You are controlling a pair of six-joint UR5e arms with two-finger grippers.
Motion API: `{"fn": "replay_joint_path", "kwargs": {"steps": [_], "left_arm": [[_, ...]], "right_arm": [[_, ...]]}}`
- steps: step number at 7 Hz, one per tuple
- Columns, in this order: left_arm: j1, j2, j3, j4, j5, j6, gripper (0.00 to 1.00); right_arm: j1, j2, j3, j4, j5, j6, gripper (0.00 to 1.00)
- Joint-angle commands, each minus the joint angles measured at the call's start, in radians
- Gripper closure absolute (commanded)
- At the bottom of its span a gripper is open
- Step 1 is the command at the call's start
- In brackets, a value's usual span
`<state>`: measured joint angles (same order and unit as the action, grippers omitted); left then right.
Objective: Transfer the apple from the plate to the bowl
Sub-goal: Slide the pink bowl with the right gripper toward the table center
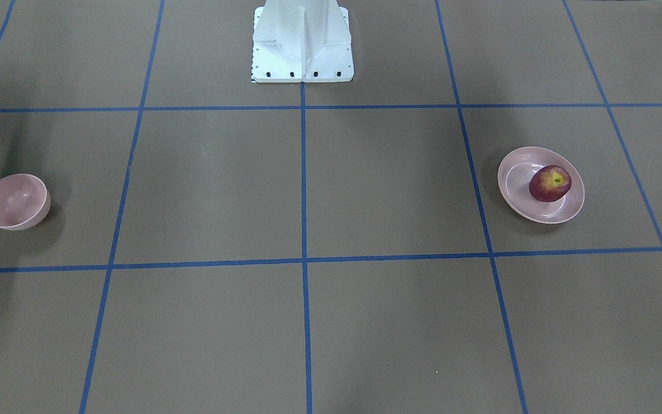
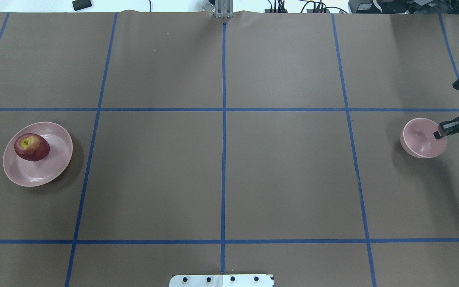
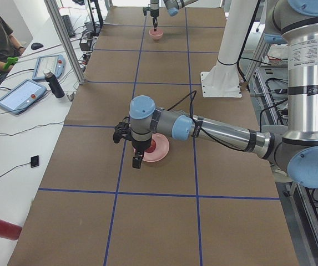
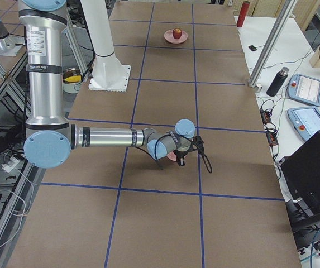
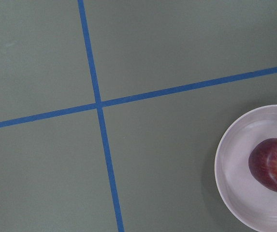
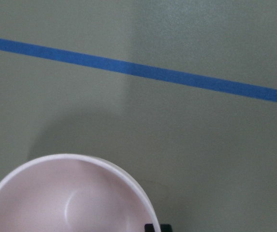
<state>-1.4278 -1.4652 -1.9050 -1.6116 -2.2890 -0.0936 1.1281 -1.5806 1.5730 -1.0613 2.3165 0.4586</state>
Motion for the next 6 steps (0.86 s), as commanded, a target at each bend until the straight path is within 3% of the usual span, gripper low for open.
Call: {"fn": "replay_joint_path", "kwargs": {"steps": [1,4,6], "left_arm": [[0.010,-0.003,-0.003,-0.004,-0.001,-0.035,0.02],[0.247,-0.009,0.003,-0.244,0.014,-0.403,0.02],[0.383,-0.015,0.001,-0.289,0.079,-0.537,0.02]], "right_arm": [[-0.025,0.078,0.100,-0.023,0.012,0.273,1.00],[-0.239,0.300,0.113,-0.031,-0.031,0.695,1.00],[-0.387,0.513,0.104,-0.247,-0.228,0.837,1.00]]}}
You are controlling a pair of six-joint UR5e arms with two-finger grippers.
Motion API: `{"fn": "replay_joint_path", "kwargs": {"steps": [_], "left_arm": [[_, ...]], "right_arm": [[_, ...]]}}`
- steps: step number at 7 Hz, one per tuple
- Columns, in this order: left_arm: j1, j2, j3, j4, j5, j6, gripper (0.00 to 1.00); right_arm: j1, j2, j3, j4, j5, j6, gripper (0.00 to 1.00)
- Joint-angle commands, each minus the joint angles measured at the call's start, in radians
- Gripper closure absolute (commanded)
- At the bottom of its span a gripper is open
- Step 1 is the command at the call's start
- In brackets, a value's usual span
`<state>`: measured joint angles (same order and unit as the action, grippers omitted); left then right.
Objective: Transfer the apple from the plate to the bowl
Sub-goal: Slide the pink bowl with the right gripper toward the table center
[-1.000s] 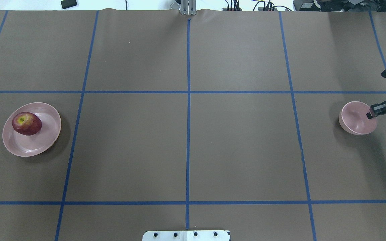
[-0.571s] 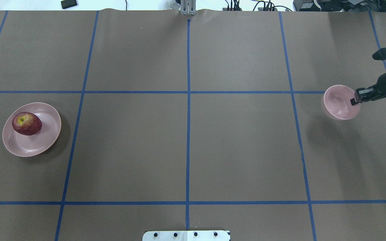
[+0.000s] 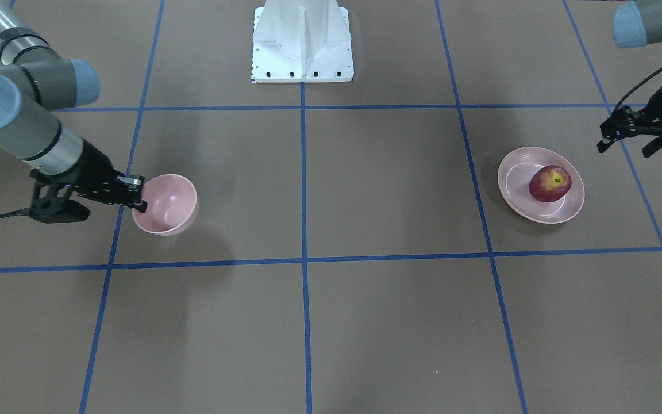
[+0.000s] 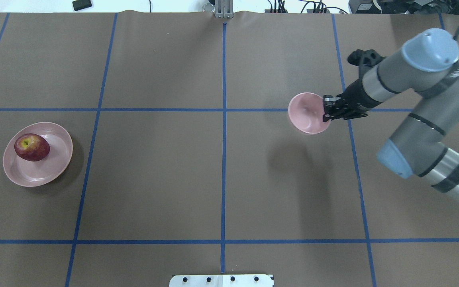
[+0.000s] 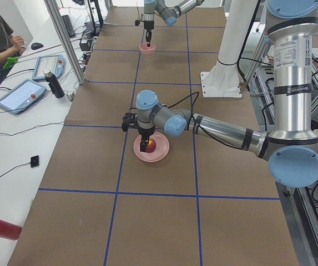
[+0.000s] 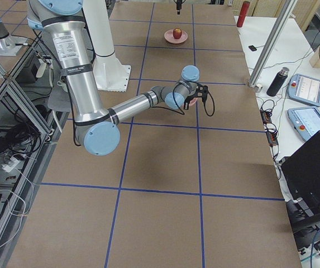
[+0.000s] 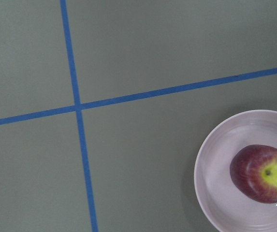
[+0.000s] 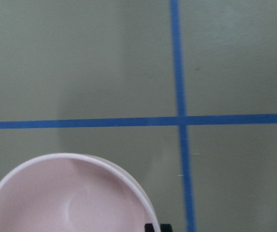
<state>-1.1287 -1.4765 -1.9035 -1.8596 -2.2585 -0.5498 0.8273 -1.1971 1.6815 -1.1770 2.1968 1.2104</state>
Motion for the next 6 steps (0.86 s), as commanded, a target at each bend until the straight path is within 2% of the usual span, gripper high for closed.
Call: {"fn": "replay_joint_path", "kwargs": {"steps": [1,3,5,6], "left_arm": [[0.102,-0.005,0.004,-0.047,0.068,-0.081,0.02],[0.107,-0.008,0.004,-0.047,0.074,-0.082,0.02],[0.109,-0.008,0.006,-0.047,0.074,-0.082,0.02],[0.109,-0.008,0.004,-0.047,0.074,-0.084,0.02]], "right_arm": [[-0.121,0.193,-0.020,-0.200,-0.120,0.096,1.00],[-0.163,0.284,-0.153,-0.185,-0.134,0.150,1.00],[-0.197,0.361,-0.250,-0.164,-0.141,0.185,1.00],[-0.204,0.382,-0.262,-0.165,-0.143,0.216,1.00]]}}
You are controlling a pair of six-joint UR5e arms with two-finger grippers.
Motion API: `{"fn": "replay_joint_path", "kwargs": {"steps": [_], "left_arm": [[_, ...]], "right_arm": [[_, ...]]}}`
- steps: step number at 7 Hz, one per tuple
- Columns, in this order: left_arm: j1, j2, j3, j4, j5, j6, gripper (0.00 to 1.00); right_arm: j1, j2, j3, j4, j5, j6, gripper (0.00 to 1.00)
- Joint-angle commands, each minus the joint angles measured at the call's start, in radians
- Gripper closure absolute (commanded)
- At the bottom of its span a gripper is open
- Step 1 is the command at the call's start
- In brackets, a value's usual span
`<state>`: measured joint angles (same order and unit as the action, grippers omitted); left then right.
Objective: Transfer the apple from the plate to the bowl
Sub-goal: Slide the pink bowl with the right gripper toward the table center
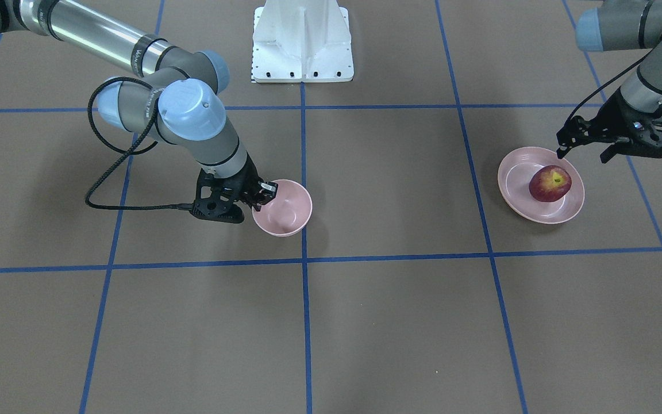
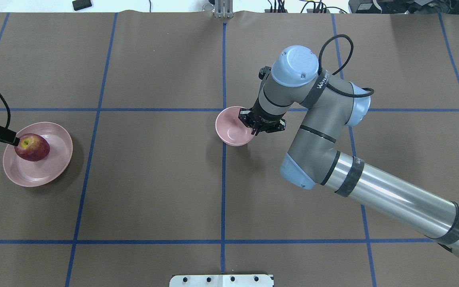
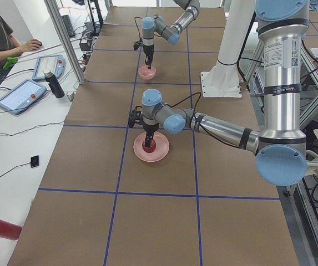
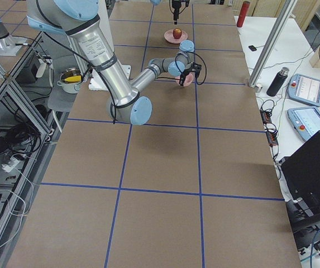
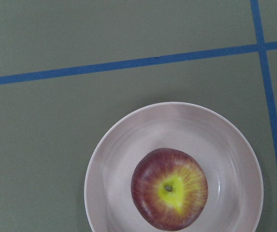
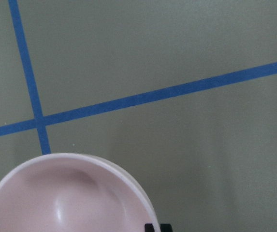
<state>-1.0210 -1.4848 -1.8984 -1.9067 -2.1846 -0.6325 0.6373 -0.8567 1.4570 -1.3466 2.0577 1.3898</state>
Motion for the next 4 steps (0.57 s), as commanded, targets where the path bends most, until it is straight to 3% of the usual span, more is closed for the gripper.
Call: {"fn": "replay_joint_path", "kwargs": {"steps": [1,2,3,4], "left_arm": [[0.002,0.000,0.001,0.000,0.002,0.001,0.02],[0.004,0.000,0.010,0.000,0.003,0.001,0.02],[0.013,-0.008,0.015,0.001,0.009,0.001,0.02],[0.047,-0.009,0.018,0.006,0.081,-0.003,0.02]], "right_arm": [[-0.027,0.045,-0.046,0.004,-0.016,0.037,1.00],[-0.039,0.047,-0.056,0.012,-0.046,0.037,1.00],[-0.039,0.048,-0.064,0.041,-0.048,0.043,0.68],[-0.039,0.047,-0.064,0.043,-0.050,0.043,0.02]]}}
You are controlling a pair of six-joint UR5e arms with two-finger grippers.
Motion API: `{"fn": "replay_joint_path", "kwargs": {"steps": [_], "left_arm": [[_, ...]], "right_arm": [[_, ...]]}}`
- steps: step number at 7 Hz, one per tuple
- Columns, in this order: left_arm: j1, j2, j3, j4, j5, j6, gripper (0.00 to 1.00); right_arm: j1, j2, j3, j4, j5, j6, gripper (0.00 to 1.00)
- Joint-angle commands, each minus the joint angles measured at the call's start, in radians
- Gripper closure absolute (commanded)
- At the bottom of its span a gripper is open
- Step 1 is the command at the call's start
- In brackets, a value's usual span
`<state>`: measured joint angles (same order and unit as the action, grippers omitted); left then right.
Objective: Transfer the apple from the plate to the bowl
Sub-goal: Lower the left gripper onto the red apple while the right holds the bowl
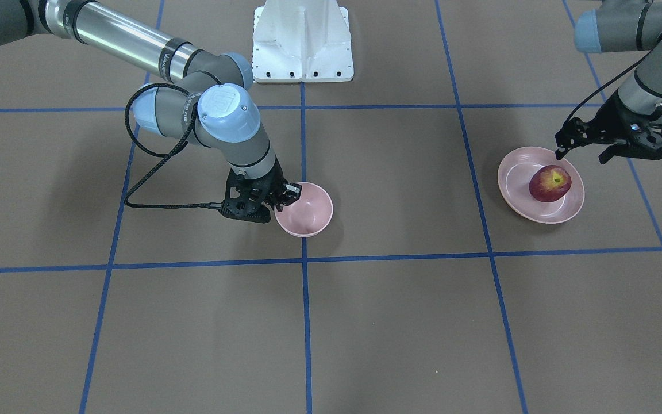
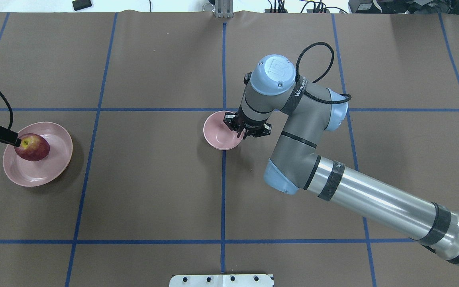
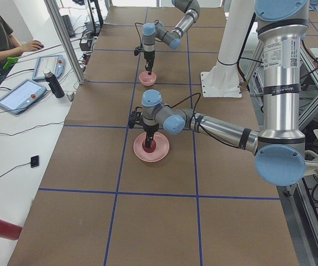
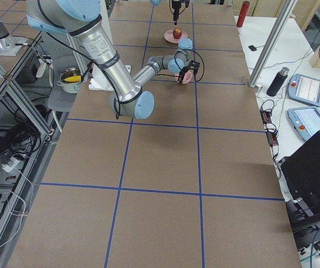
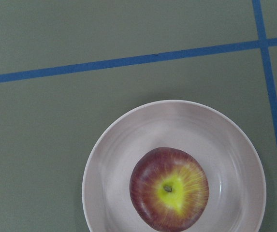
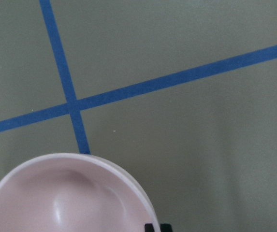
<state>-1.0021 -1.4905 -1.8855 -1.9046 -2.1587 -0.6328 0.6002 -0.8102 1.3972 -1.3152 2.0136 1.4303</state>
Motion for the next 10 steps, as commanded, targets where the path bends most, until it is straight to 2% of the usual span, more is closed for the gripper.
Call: {"fn": "replay_joint_path", "kwargs": {"steps": [1,4,10], "left_arm": [[0.061,-0.032,0.025,0.004,0.089,-0.033,0.02],[0.071,-0.127,0.145,-0.001,0.083,-0.050,0.02],[0.120,-0.126,0.172,-0.008,0.057,-0.119,0.02]], "right_arm": [[-0.002,0.000,-0.004,0.013,-0.006,0.002,0.00],[0.000,-0.012,-0.004,0.017,-0.004,-0.005,0.00],[0.001,-0.015,-0.004,0.017,-0.004,0.004,0.00]]}}
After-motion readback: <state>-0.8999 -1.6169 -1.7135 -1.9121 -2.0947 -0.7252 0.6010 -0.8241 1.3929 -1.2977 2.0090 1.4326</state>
